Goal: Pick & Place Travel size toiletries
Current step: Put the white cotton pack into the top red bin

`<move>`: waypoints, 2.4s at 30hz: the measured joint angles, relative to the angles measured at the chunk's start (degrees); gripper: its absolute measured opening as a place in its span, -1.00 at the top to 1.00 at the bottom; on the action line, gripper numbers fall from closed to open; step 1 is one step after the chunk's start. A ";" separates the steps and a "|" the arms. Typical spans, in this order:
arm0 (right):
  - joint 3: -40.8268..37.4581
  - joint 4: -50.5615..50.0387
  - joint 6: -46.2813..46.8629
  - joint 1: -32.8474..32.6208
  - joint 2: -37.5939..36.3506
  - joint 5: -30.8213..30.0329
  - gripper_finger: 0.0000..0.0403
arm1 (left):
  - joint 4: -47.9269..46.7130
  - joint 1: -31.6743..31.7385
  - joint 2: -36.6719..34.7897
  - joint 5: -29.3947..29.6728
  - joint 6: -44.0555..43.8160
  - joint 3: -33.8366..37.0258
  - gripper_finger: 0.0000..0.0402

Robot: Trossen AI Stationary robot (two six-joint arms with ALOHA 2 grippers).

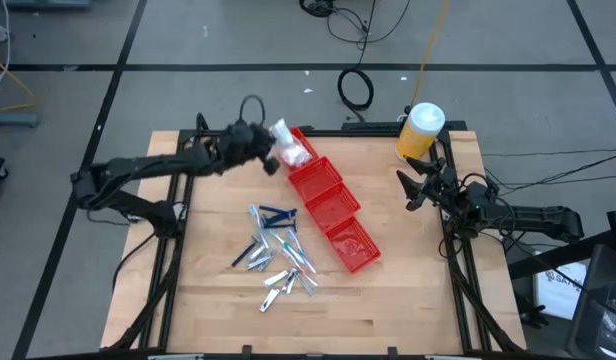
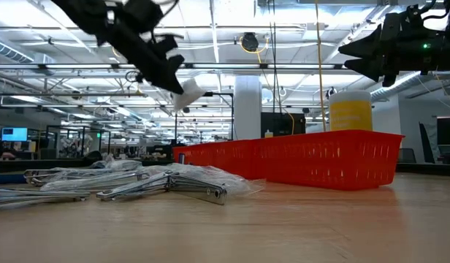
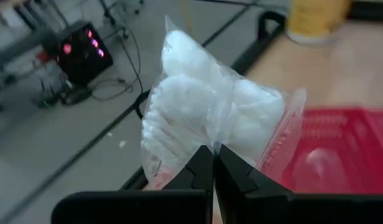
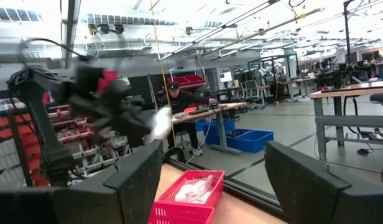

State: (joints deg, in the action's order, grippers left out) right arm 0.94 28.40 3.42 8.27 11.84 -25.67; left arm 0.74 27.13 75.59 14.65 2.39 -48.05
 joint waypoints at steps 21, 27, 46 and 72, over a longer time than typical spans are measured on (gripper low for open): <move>0.00 0.00 -0.02 0.00 0.00 -0.05 -0.33 | 14.43 8.20 25.20 -13.07 -5.75 -2.60 0.95; -0.01 0.00 -0.02 0.00 0.00 -0.05 -0.33 | 14.20 8.16 25.11 -13.08 -6.50 -2.62 0.98; -0.01 -0.02 0.18 -0.02 0.00 -0.02 -0.33 | 8.99 8.08 14.41 -15.65 -10.01 -2.58 -0.12; -0.01 -0.02 -0.02 -0.01 0.00 -0.02 -0.33 | 24.60 7.18 31.80 -10.83 -13.51 -2.82 0.23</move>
State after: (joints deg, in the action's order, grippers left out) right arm 0.93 28.39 3.40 8.26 11.84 -25.69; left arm 25.34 34.31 107.39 3.82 -11.11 -50.88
